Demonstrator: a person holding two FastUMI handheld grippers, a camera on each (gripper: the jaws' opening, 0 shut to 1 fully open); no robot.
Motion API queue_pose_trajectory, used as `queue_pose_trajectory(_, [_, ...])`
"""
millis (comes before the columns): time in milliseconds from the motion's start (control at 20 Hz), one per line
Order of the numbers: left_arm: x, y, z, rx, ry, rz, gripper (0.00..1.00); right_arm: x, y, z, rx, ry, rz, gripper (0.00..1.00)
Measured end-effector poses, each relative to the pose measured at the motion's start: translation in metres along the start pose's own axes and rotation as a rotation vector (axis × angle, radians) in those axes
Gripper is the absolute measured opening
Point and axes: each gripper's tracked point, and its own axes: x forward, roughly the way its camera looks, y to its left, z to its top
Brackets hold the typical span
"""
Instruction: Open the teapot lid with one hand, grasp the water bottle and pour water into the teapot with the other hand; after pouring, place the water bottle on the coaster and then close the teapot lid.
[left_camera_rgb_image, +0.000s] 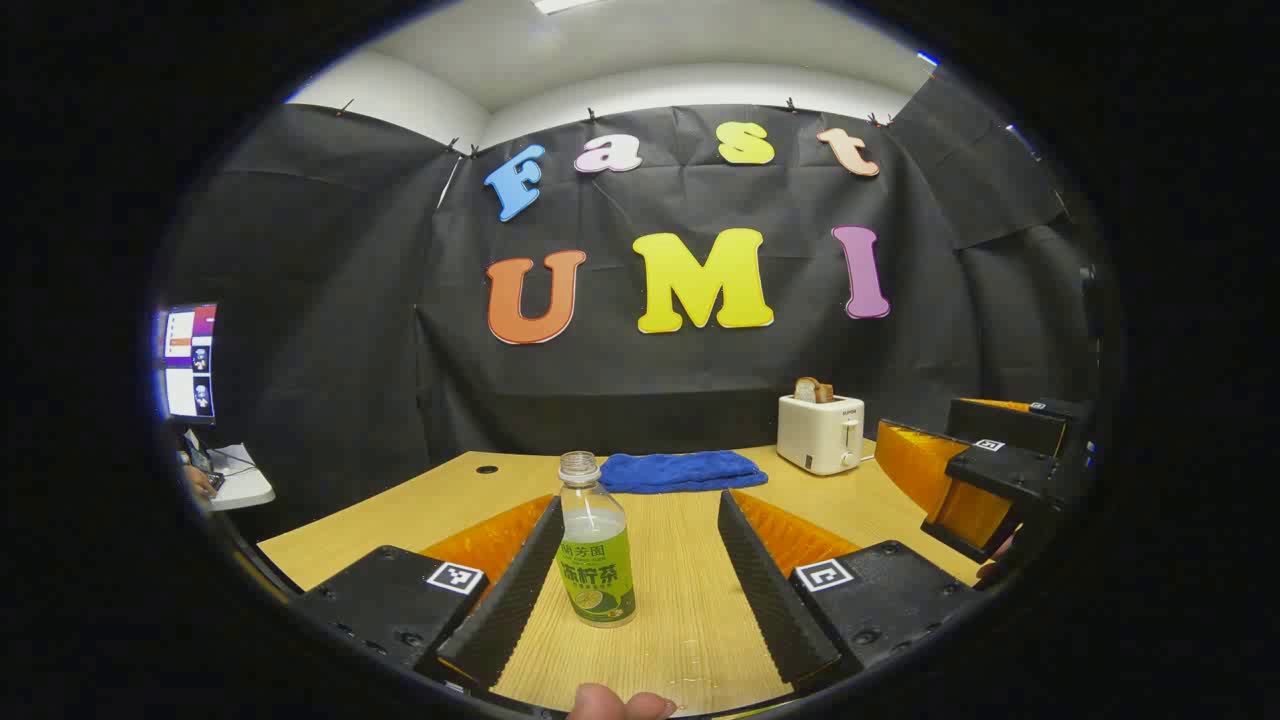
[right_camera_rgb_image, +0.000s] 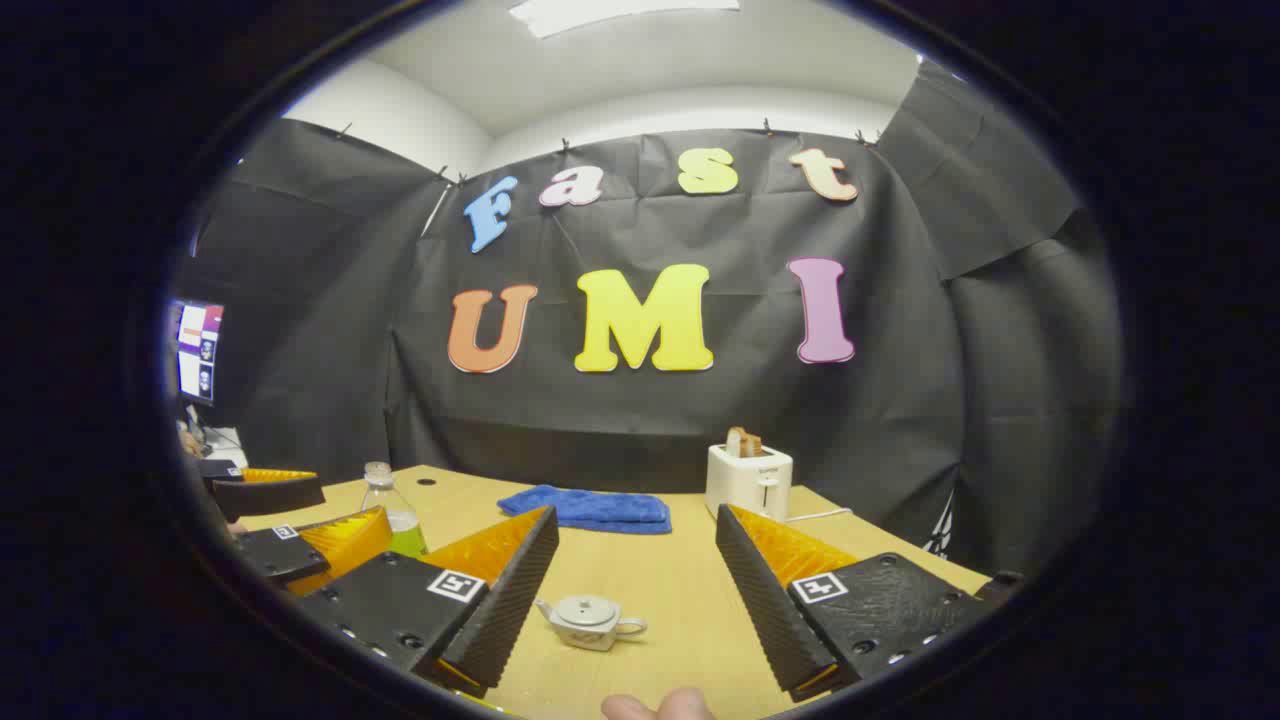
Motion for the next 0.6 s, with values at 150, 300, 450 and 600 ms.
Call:
queue_pose_trajectory(150, [0.000, 0.003, 0.000, -0.001, 0.000, 0.003, 0.97, 0.001, -0.001, 0.000, -0.003, -0.004, -0.006, 0.97])
queue_pose_trajectory(300, [0.001, 0.007, 0.002, -0.013, -0.002, 0.008, 0.97, 0.000, 0.002, 0.001, -0.004, -0.012, 0.005, 0.97])
queue_pose_trajectory(450, [0.001, 0.015, 0.002, -0.029, 0.002, 0.018, 0.97, 0.000, 0.003, -0.001, -0.022, -0.012, 0.006, 0.95])
queue_pose_trajectory(600, [0.001, 0.019, 0.001, -0.034, 0.007, 0.028, 0.97, 0.000, 0.005, -0.004, -0.027, -0.009, 0.009, 0.95])
